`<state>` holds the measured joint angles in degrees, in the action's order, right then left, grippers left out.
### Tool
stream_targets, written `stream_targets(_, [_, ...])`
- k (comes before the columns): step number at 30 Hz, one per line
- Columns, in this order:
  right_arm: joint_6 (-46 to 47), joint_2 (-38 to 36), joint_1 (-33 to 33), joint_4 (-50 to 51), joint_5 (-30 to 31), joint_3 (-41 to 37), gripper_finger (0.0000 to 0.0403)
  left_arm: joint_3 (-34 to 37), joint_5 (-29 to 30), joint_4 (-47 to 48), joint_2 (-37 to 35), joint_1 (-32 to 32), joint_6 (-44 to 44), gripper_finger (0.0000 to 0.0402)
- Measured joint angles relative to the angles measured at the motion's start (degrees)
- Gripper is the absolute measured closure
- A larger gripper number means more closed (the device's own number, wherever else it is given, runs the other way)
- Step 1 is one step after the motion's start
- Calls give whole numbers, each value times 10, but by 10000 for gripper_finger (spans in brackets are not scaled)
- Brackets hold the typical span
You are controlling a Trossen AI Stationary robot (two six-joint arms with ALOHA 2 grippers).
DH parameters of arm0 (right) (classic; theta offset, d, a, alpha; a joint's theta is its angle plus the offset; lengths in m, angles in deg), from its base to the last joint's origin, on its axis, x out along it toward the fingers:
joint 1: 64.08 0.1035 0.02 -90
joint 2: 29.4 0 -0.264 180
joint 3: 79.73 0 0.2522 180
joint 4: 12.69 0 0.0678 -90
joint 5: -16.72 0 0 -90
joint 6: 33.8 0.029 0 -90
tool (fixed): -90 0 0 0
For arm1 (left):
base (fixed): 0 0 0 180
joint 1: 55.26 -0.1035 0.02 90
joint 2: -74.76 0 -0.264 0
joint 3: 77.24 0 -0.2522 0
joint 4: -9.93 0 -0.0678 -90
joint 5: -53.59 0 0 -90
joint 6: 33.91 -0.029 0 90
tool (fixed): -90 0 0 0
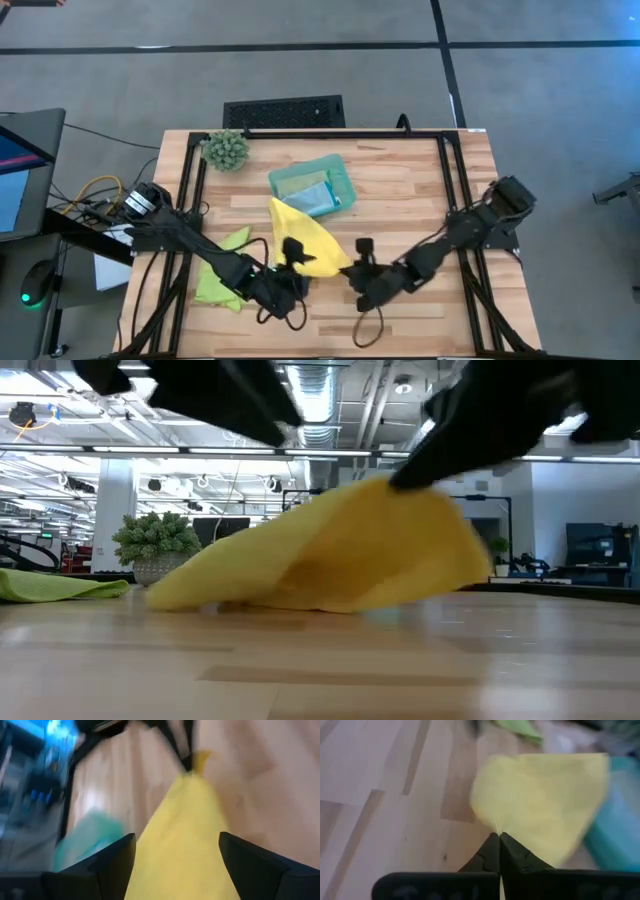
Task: Fold microfiber towels
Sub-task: Fold the yellow towel
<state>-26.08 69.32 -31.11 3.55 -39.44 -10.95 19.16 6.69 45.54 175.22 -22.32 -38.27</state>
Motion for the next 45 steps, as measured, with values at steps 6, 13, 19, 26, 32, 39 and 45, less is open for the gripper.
stream_targets(6, [32, -78, 62, 5, 123, -1, 397, 62, -50, -271, 9, -12, -137, 135])
stream_targets(13, [45, -78, 74, -3, 134, 0, 387, 58, 4, -510, 94, -33, -200, 136])
stream_targets(19, [50, -55, 54, -2, 128, -1, 391, 6, 94, -585, 179, -34, -250, 136])
stream_targets(26, [88, -61, 54, 29, 128, 0, 386, -73, 274, -541, 238, -25, -326, 136])
stream_targets(32, [89, -60, 68, 35, 147, 0, 391, -112, 328, -395, 243, -26, -254, 136])
stream_targets(39, [109, -81, 85, 60, 190, 0, 390, -129, 312, -266, 244, -30, -160, 136])
stream_targets(45, [186, -99, 97, 145, 220, 0, 390, -173, 295, -140, 244, -29, -79, 136])
